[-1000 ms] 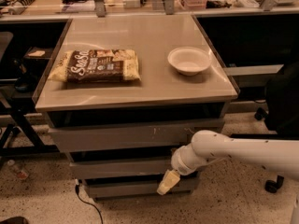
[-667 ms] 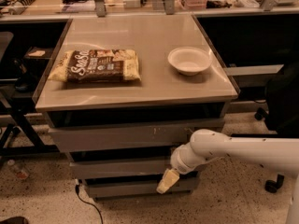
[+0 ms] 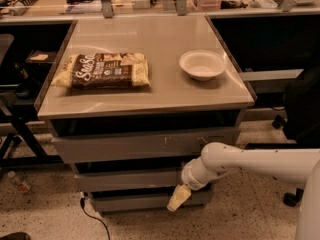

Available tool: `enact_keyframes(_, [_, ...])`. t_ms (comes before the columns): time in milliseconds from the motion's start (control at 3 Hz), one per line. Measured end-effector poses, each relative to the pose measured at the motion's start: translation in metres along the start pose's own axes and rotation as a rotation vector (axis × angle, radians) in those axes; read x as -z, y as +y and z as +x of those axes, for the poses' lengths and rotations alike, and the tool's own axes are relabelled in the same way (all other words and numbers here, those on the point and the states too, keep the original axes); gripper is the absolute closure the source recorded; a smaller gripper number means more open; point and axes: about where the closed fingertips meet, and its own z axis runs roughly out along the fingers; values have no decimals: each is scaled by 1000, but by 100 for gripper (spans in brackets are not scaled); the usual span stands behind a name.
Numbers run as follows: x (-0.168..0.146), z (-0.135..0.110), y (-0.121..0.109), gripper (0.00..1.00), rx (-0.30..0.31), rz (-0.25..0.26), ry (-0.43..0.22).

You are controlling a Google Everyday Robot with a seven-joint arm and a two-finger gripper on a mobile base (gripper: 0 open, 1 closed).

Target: Open middle drawer

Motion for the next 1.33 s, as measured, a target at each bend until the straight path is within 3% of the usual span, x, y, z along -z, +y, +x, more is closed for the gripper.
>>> enact_keyframes(1333, [-3,9,7,0,40,-24,42])
